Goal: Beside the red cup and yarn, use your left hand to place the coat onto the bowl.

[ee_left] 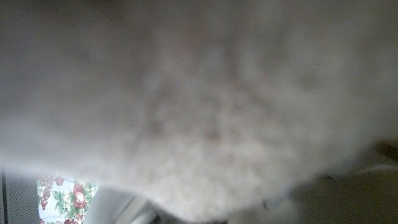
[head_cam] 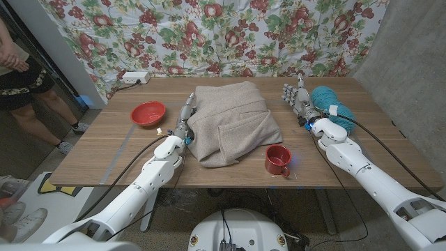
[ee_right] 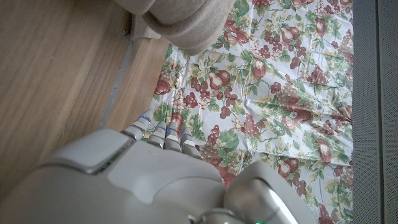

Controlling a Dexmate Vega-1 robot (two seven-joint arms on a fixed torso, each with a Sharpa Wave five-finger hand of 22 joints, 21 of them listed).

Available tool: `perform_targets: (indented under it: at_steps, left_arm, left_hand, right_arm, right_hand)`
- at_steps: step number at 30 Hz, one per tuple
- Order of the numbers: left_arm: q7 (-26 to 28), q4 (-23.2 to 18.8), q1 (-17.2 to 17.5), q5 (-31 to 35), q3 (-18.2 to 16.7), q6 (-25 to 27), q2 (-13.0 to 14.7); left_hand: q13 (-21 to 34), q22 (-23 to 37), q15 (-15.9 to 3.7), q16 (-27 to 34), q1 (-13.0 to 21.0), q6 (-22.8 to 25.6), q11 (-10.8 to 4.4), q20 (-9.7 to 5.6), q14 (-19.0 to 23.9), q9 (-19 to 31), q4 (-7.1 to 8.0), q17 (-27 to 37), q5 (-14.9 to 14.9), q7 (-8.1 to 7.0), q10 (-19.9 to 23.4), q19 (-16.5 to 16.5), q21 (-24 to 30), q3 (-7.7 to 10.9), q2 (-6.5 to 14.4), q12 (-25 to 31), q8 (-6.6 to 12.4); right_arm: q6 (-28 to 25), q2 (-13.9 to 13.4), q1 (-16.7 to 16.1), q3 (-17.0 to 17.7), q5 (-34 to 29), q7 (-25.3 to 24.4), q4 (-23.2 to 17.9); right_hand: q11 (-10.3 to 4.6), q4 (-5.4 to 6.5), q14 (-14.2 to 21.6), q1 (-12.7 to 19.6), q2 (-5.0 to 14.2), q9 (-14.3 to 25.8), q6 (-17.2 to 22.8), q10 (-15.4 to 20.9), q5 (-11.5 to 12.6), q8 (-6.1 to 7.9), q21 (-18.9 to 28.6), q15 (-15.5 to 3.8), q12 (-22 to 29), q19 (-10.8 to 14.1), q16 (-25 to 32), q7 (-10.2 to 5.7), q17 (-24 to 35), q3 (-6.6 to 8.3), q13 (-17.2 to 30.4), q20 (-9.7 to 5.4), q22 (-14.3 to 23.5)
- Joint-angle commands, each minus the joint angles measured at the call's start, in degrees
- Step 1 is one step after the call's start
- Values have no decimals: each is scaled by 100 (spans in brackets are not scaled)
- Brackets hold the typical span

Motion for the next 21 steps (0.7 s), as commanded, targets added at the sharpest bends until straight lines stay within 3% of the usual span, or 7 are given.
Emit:
perform_targets:
  at_steps: [1,6,8,13,21]
  left_arm:
    - [79,6,-72,71,55,107,-20]
    - [142,-45,-72,73,59,178,-17]
    - [146,-61,-76,76,66,207,-7]
    - [117,-79,-108,81,88,268,15]
    - [105,-102,-161,81,114,359,27]
  left_hand:
    - [16,16,-15,2,160,-30,-40,-29,74,21,-44,23,58,283,34,62,12,93,7,46,63]
    - [18,15,-47,2,338,99,-17,-51,105,17,-72,22,105,705,72,95,12,186,75,59,98]
    - [18,15,-50,0,381,165,27,-66,107,16,-75,22,114,800,88,111,15,209,91,64,117]
    - [20,15,-31,5,458,363,61,-89,131,13,-77,23,129,915,117,117,11,254,123,72,176]
    - [20,15,-7,1,497,500,84,-90,128,9,-75,24,136,899,129,110,4,275,131,73,209]
  right_arm:
    - [80,-4,-16,43,48,39,0]
    - [100,-7,-22,53,63,63,10]
    - [110,-6,-26,59,68,65,14]
    - [146,-9,-41,75,83,88,16]
    - [181,-36,-78,101,96,98,-22]
  right_hand:
    - [12,-34,-14,37,26,30,76,24,-2,31,-34,-7,-15,60,-6,40,23,-8,33,21,16]
    - [-3,-34,-10,37,27,30,100,37,-4,38,-42,-16,-11,64,-5,44,23,-7,33,21,17]
    - [24,-34,-12,36,27,30,106,53,-4,39,-46,-14,-6,67,-6,48,23,-6,33,19,17]
    - [12,-35,-11,35,27,30,122,57,-6,42,-55,-15,-7,72,-7,45,23,-5,33,21,17]
    - [5,-36,-8,34,28,30,144,64,-8,45,-65,-16,-7,84,-7,45,23,-3,33,25,18]
